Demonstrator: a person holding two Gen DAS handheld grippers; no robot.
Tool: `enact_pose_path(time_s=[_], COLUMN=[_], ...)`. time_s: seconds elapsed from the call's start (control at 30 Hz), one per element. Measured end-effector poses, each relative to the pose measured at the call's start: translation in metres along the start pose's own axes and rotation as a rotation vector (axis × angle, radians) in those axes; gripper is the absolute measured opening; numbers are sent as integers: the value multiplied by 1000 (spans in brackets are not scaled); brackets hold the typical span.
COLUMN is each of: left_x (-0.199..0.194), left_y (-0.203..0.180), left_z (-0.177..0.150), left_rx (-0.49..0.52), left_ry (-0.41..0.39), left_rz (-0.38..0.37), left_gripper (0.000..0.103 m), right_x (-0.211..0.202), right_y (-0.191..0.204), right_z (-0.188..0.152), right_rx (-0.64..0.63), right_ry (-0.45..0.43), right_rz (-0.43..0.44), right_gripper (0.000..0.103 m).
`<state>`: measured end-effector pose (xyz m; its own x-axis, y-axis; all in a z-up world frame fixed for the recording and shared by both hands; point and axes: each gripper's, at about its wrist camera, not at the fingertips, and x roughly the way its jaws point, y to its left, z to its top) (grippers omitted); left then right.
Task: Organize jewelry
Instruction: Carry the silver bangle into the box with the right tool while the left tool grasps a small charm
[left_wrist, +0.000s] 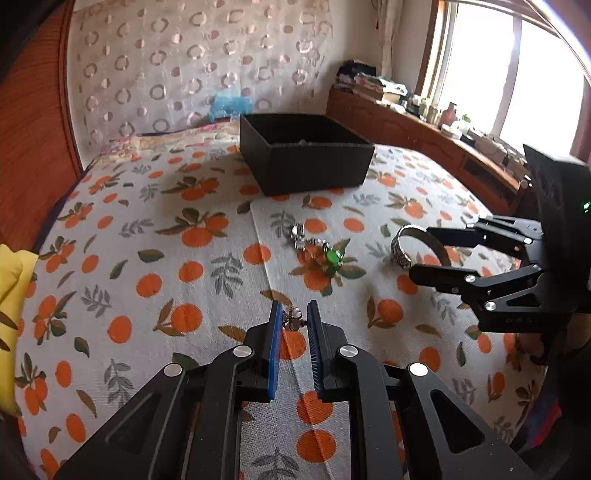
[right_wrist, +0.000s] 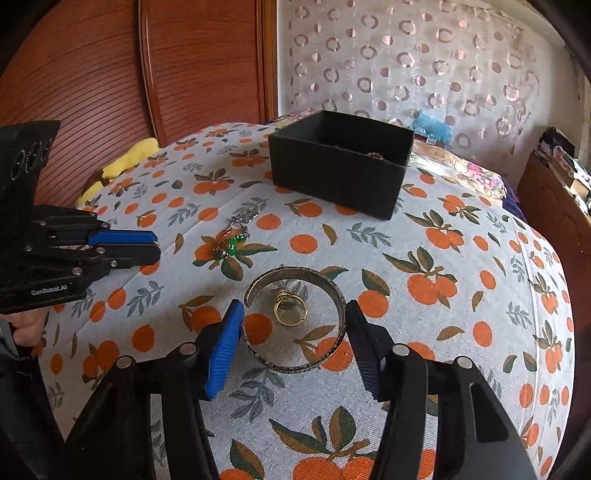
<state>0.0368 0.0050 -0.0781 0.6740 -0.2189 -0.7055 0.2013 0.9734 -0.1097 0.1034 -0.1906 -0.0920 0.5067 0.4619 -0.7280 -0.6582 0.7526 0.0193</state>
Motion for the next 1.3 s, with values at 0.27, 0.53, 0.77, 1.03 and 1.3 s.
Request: enact_pose_path(time_s=[0.27,0.53,0.77,1.03,1.3], left_x=[-14,-22,-20,-6,12], left_y=[0,-3,-3,-1,11], left_z=[16,47,72,93,107], left_rx=[2,25,43,60,47], left_ry=[-66,-135,-169,-174,-146], left_rz=[8,32,50,91,130], left_gripper=[13,13,13,13,13], right_x=[-14,-30,-27,-3,32], right_y=[2,-7,-26,-51,-65], right_z=[6,31,55,83,118], right_rx=[1,12,39,57,79], right_ry=[-58,-134,-160,-171,-141], right_rz=[-10,-34,-54,-72,-53], right_gripper=[59,59,59,59,59])
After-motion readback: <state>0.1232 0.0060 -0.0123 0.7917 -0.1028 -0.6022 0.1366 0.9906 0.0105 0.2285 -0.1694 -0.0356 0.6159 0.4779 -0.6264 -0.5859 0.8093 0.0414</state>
